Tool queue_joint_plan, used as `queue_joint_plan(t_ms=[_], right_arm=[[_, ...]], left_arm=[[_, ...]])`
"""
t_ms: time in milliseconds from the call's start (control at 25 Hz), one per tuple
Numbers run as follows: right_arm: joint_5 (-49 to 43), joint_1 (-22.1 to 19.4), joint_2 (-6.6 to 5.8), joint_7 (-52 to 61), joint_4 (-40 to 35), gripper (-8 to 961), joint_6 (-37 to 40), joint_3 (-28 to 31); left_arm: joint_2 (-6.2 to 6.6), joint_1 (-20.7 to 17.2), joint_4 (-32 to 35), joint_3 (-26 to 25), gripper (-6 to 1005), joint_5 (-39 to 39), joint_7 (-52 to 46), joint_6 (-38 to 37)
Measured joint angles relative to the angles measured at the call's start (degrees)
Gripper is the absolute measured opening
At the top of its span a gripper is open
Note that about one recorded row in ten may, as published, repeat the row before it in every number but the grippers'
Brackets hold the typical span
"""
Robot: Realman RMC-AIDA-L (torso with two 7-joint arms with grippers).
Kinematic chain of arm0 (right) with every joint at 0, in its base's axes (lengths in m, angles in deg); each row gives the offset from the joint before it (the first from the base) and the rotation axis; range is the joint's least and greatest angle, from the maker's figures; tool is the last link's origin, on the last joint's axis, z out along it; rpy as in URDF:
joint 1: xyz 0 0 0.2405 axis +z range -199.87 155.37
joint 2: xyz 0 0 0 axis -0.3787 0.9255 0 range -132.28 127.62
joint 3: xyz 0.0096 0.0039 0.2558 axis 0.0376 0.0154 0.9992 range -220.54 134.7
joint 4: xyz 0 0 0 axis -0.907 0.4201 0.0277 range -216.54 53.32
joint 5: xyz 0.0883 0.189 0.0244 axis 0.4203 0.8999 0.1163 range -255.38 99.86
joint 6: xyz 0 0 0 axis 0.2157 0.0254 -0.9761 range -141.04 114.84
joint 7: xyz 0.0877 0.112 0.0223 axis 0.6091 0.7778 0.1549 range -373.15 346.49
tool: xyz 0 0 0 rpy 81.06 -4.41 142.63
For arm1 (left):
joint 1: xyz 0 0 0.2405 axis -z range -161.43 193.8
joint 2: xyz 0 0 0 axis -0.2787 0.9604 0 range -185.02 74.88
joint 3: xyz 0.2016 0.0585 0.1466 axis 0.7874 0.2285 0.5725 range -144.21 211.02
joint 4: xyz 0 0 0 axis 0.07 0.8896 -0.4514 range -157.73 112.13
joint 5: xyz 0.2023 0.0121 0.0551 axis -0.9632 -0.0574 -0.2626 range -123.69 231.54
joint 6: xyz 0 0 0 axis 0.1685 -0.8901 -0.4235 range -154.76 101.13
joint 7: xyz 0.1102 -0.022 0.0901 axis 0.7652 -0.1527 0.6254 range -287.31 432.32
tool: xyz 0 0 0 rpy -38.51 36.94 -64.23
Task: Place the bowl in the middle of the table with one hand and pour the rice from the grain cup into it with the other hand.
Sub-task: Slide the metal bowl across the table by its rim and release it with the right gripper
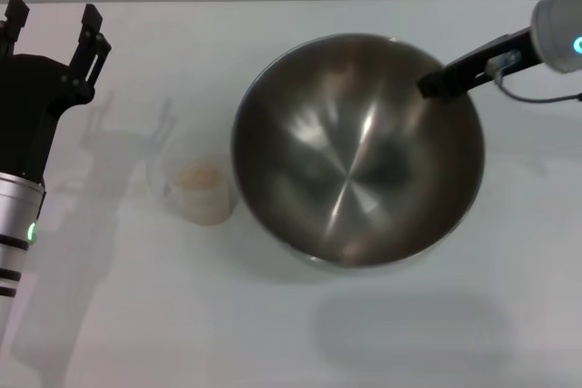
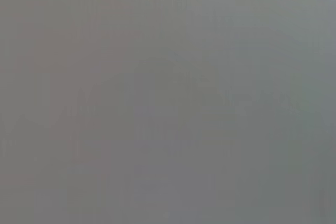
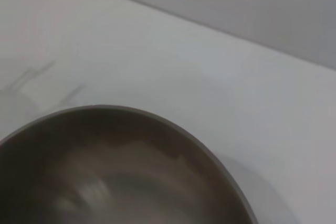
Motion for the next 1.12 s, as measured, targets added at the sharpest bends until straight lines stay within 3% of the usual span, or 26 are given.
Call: queue_joint_plan(t_ms=[360, 1120], right_arm=[[0.8, 1.8, 0.00, -0.6, 7.8, 10, 2.2, -0.7], [1.1, 3.8, -0.01, -0.9, 13.2, 39, 2.5, -0.9]], left_arm=[[0.00, 0.0, 0.2, 0.0, 796, 0.0, 0.0, -0.2], [-0.09, -0.4, 0.1, 0.1, 789, 0.0, 0.0, -0.1]])
